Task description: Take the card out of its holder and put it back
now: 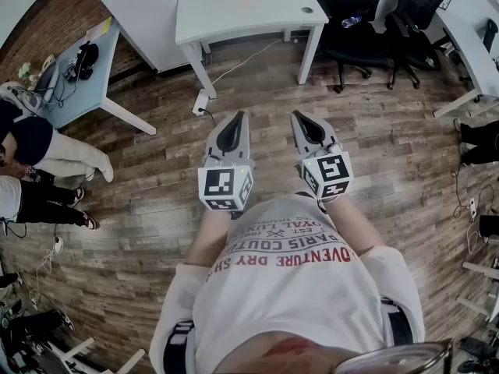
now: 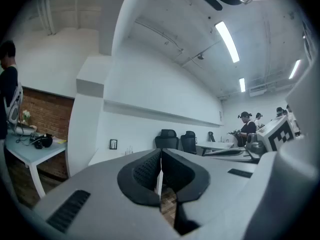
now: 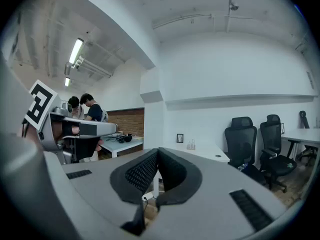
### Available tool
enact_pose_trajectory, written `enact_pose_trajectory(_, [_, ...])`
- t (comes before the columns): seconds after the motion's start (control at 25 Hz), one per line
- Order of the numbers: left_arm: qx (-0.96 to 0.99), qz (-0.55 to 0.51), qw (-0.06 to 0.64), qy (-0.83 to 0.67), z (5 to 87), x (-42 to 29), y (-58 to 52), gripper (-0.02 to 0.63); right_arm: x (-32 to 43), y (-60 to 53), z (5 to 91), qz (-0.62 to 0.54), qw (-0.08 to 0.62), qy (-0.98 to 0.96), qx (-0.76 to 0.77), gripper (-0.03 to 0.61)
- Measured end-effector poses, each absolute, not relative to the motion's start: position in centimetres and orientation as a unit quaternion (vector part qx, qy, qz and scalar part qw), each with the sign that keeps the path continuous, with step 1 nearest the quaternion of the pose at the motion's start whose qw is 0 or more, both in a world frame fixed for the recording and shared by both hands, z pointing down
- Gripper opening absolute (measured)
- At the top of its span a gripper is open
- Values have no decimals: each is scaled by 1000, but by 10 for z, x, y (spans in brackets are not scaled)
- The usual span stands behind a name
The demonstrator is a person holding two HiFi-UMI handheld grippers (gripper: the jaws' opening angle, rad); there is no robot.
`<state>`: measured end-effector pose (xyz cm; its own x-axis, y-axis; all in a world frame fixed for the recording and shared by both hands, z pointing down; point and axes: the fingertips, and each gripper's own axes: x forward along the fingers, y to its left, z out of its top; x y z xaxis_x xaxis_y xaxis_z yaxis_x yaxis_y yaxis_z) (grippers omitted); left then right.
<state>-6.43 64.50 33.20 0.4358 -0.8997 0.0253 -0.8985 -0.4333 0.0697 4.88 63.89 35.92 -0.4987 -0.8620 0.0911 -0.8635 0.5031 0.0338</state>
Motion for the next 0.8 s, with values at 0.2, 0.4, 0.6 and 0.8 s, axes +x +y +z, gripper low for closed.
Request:
enact_pose_trajectory(0.2, [849,-7,36,-528,334,-70,639,25,40,633,362,9,51,-866,497,25])
enact_pose_trajectory(0.4, [848,-7,41,-528,336,-73,636,25,37,630,365,13,51,-866,497,25])
enact_pose_trajectory(0.6, [851,-2,46,-523,340,-74,631,25,39,623,372,32,48,-859,508,25])
enact_pose_trajectory(0.8, [850,-1,63,-522,351,-74,620,25,43,616,382,46,59,-858,507,25])
